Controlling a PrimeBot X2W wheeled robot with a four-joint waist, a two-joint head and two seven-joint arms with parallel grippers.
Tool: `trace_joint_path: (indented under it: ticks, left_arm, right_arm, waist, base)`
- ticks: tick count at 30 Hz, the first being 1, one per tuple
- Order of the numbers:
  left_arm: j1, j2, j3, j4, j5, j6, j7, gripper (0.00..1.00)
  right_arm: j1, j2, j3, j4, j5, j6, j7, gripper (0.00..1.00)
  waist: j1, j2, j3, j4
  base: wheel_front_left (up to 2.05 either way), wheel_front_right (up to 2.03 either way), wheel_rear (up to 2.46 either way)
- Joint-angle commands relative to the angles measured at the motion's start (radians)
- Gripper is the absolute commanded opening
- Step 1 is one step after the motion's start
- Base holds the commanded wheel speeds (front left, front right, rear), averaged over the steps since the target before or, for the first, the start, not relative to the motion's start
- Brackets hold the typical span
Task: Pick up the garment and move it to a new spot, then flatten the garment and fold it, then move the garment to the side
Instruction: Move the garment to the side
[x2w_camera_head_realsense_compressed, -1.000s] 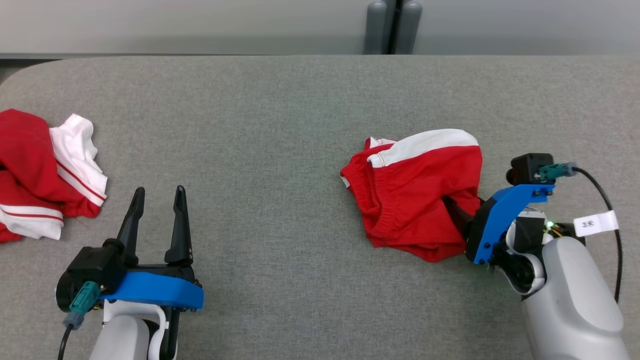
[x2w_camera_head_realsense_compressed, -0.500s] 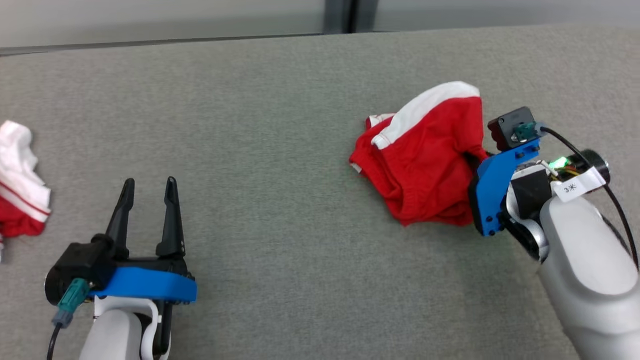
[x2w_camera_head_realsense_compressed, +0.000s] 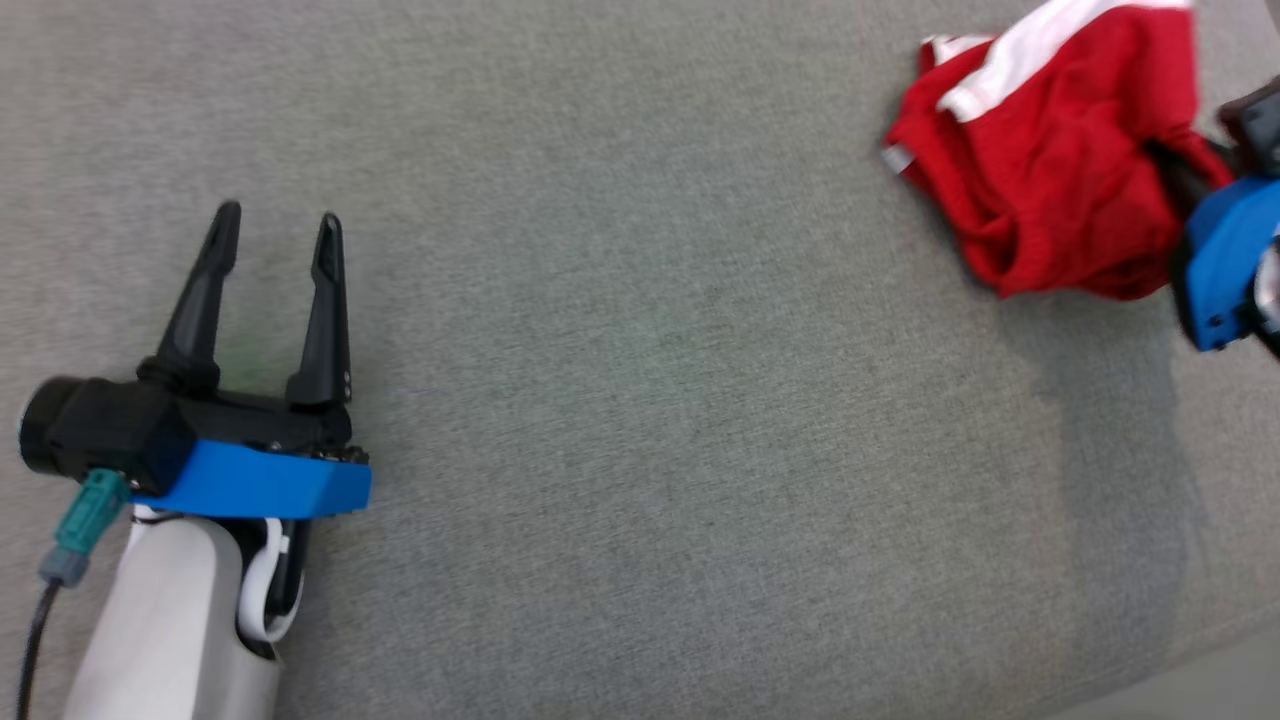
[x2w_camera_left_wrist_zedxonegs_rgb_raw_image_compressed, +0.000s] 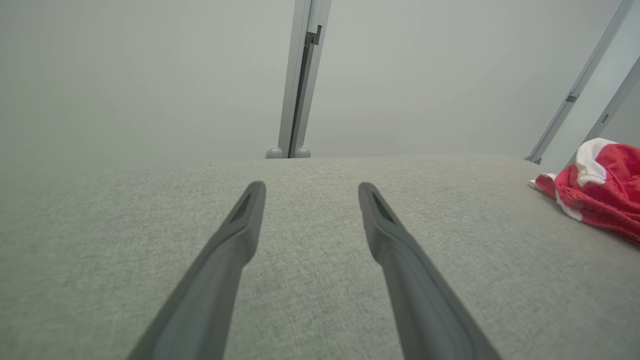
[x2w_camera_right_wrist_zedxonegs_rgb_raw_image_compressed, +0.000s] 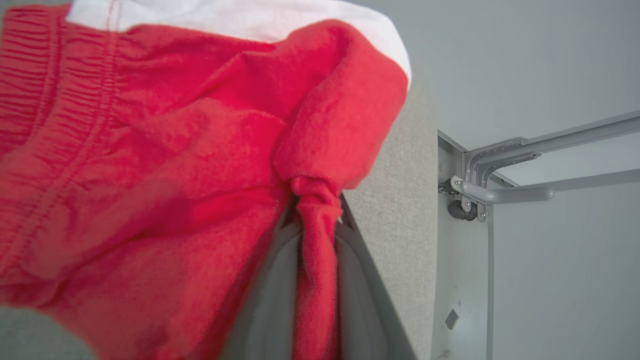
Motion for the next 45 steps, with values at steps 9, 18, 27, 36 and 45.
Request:
trace_joint_path:
  ticks: [9, 18, 27, 36, 45]
  left_arm:
    - [-0.027, 0.060, 0.006, -0.111, 0.013, 0.008, 0.067, 1.00]
    - [0.002, 0.079, 0.009, -0.142, 0.006, 0.016, 0.083, 1.00]
    - [0.019, 0.057, -0.004, -0.114, -0.012, 0.025, 0.059, 1.00]
    - [0.076, -0.008, -0.018, -0.006, -0.046, 0.031, 0.001, 1.00]
    - [0.167, -0.057, 0.013, 0.078, -0.062, 0.036, -0.018, 1.00]
  right_arm:
    - [-0.050, 0.000, -0.109, 0.117, -0.088, 0.000, -0.182, 0.00]
    - [-0.065, 0.026, -0.147, 0.188, -0.219, 0.000, -0.233, 0.00]
    - [-0.018, 0.068, -0.259, 0.222, -0.321, 0.000, -0.293, 1.00]
    - [0.135, 0.149, -0.375, 0.183, -0.283, 0.000, -0.367, 1.00]
    - [0.461, 0.303, -0.495, -0.187, -0.166, 0.000, -0.419, 1.00]
  waist:
    - [-0.0002, 0.0000, 0.070, -0.054]
    - [-0.0002, 0.0000, 0.066, -0.053]
    - [-0.0002, 0.0000, 0.017, -0.019]
    - [-0.0002, 0.0000, -0.163, 0.054]
    - [-0.0002, 0.0000, -0.345, 0.150]
  base:
    - [0.00, 0.00, 0.00]
    - [0.00, 0.00, 0.00]
    - [0.00, 0.00, 0.00]
    - [0.00, 0.00, 0.00]
    - [0.00, 0.00, 0.00]
